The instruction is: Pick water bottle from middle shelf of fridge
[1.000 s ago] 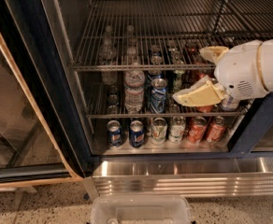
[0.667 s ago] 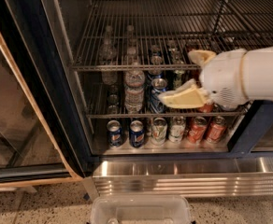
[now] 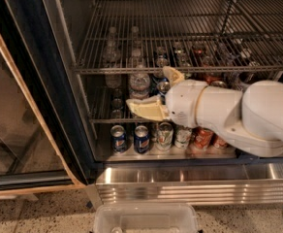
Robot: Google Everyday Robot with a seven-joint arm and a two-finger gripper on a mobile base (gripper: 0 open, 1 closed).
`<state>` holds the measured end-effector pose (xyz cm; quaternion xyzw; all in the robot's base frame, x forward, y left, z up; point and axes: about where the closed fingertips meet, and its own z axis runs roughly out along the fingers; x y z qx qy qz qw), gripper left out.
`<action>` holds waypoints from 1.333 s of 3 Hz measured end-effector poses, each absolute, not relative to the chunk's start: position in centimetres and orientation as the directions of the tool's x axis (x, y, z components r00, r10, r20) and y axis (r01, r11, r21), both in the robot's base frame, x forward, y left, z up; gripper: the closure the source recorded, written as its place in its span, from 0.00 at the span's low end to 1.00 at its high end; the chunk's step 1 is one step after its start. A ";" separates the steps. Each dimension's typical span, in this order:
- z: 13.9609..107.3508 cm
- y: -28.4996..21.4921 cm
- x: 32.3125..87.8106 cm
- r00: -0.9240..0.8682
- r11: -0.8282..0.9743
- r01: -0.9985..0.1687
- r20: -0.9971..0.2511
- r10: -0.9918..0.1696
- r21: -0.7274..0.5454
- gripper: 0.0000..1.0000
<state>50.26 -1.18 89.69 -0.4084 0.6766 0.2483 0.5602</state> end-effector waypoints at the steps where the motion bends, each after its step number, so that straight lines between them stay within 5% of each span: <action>1: 90.9 2.5 50.9 0.001 0.541 -0.832 -0.976 -0.219 -0.123 0.00; 4: 89.4 5.0 51.3 0.019 0.506 -0.853 -0.977 -0.212 -0.127 0.00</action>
Offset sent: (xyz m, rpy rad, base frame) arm 0.0082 0.0329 0.0096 0.0617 -0.0345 0.0060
